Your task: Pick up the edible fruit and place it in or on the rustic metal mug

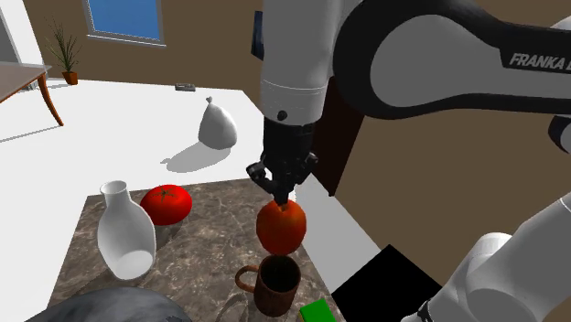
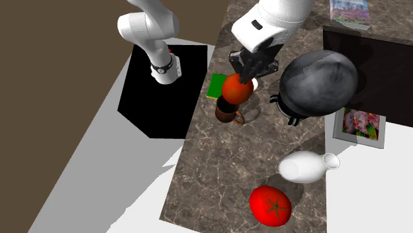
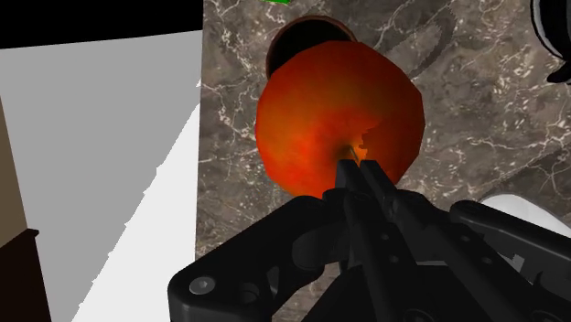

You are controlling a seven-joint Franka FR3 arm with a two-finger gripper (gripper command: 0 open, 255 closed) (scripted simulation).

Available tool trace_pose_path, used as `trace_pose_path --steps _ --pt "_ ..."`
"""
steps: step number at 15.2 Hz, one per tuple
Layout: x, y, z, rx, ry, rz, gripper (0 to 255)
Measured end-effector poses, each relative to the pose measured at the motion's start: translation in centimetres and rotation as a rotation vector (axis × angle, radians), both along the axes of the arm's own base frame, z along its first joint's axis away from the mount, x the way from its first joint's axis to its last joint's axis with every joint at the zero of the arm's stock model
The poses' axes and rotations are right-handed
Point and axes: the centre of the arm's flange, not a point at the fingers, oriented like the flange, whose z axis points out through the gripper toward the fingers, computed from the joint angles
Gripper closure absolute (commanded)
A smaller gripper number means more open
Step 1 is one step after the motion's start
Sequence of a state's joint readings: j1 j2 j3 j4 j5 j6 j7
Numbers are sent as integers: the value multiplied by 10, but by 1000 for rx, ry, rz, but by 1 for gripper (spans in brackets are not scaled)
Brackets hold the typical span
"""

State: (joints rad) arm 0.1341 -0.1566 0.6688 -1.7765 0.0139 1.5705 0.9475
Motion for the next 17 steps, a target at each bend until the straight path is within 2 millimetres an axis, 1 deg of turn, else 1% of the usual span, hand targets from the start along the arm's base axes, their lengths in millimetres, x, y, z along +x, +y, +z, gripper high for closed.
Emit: trace_pose_path --steps 8,15,17 --pt "0 -2 -43 0 0 0 255" --pt "2 0 -80 0 0 0 255" --pt "1 0 -86 1 -2 0 255"
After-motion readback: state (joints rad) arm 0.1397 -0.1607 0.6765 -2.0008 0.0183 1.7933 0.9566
